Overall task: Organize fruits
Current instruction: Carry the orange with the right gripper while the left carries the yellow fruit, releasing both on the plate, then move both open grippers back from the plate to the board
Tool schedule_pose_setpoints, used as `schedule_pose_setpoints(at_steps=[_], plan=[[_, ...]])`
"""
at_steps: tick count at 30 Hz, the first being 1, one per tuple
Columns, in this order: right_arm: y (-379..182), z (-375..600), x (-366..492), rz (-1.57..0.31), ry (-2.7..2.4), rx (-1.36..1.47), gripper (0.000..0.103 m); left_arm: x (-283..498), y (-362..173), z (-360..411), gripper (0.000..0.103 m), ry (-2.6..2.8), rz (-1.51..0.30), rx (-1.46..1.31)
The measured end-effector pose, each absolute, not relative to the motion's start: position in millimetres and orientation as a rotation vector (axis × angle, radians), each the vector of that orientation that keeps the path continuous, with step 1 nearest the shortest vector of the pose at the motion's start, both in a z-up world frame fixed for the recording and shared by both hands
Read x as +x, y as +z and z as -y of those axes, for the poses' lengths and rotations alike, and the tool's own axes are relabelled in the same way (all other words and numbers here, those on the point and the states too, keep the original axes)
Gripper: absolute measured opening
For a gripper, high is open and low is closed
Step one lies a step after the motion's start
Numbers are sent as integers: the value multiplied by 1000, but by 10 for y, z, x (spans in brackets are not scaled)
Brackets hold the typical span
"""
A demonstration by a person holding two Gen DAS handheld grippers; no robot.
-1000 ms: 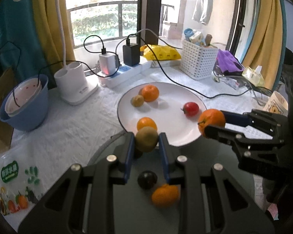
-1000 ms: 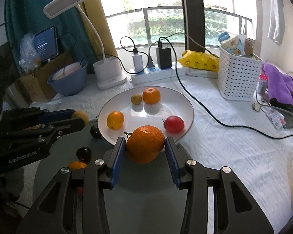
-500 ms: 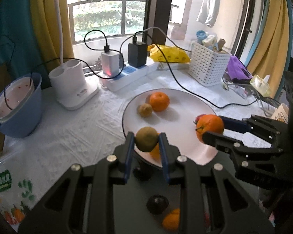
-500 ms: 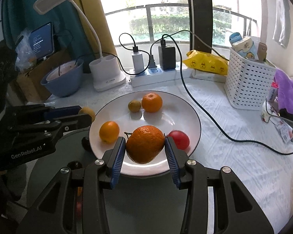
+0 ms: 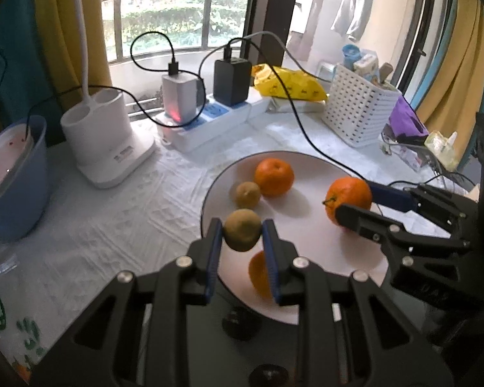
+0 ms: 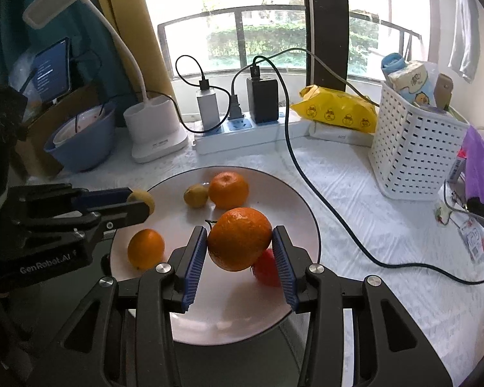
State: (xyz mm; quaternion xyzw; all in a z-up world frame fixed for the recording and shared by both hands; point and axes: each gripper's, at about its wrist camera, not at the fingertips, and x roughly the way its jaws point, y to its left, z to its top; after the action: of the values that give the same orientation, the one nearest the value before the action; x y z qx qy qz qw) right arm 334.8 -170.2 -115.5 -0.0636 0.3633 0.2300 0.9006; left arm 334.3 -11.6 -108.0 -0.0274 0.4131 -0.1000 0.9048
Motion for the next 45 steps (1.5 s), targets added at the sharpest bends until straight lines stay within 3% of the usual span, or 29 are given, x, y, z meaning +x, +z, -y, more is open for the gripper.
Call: schedule_pose_setpoints(at_steps=[19, 45], plan=[[-1031, 1816, 3264, -718, 434, -112, 47, 3237, -956, 90, 28, -169, -845, -47], [-726, 1755, 2513, -655, 435, -148, 47, 2389, -591, -78, 29, -146, -740, -75]])
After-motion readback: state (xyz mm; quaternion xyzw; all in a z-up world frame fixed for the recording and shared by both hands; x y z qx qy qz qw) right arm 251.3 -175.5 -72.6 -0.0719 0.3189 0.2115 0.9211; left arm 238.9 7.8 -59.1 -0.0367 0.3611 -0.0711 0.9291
